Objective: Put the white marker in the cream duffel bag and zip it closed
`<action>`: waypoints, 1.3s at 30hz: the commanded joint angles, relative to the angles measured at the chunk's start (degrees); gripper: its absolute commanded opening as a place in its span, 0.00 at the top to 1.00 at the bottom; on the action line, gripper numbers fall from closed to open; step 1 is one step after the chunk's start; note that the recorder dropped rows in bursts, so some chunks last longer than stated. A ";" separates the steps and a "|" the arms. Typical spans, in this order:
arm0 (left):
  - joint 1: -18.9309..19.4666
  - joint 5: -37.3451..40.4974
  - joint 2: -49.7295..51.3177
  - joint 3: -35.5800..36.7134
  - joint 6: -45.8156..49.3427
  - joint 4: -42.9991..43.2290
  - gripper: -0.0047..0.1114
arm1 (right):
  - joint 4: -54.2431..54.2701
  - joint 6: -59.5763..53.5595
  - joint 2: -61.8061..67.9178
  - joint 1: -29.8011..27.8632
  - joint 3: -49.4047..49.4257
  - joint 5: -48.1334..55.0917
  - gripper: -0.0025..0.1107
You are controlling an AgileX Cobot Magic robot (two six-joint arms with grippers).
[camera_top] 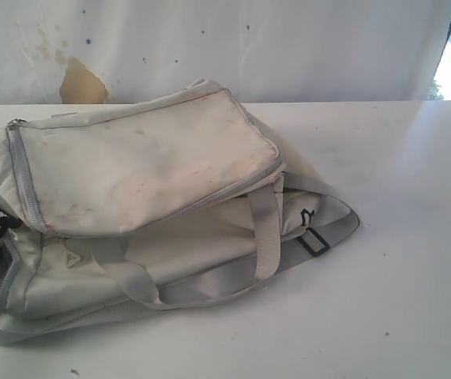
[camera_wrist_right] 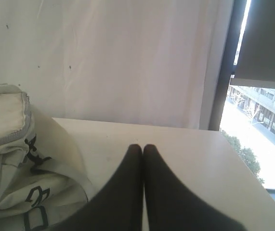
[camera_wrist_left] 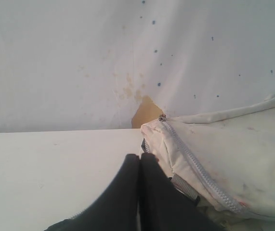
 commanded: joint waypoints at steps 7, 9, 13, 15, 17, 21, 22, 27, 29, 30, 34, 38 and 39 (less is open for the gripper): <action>-0.29 -0.69 -0.16 0.25 0.09 -0.27 0.96 | -0.41 -0.01 -0.17 0.21 0.35 3.94 0.98; -0.29 -0.69 -0.16 0.25 0.09 -0.27 0.96 | -0.41 -0.01 -0.17 0.21 0.35 5.20 0.98; -0.29 -0.69 -0.16 0.25 0.09 -0.27 0.96 | -0.41 -0.01 -0.17 0.21 0.35 5.56 0.98; -0.29 -0.69 -0.16 0.25 0.09 -0.27 0.96 | -0.41 -0.01 -0.17 0.21 0.35 5.56 0.98; -0.29 -0.69 -0.16 0.25 0.09 -0.27 0.96 | -0.41 -0.01 -0.17 0.21 0.35 5.68 0.98; -0.29 -0.69 -0.16 0.25 0.09 -0.27 0.96 | -0.31 0.38 -0.17 0.21 0.35 5.78 0.98; -0.29 -0.69 -0.16 0.25 0.09 -0.27 0.96 | -0.31 0.38 -0.17 0.21 0.35 5.78 0.98; -0.29 -0.69 -0.16 0.25 0.09 -0.27 0.96 | 0.48 0.52 -0.17 0.21 0.35 5.78 0.98; -0.29 -0.69 -0.16 0.25 0.09 -0.27 0.96 | 1.02 1.16 -0.17 0.21 0.35 6.02 0.98; -0.29 -0.69 -0.16 0.25 0.09 -0.27 0.96 | 1.02 1.16 -0.17 0.21 0.35 6.02 0.98; -0.29 -0.69 -0.16 0.25 0.09 -0.27 0.96 | 0.92 1.16 -0.17 0.21 0.35 6.01 0.98; -0.29 -0.69 -0.16 0.25 0.09 -0.27 0.96 | 0.92 1.16 -0.17 0.21 0.35 6.01 0.98; -0.29 -0.69 -0.16 0.25 0.09 -0.27 0.96 | 0.92 1.16 -0.17 0.21 0.35 6.01 0.98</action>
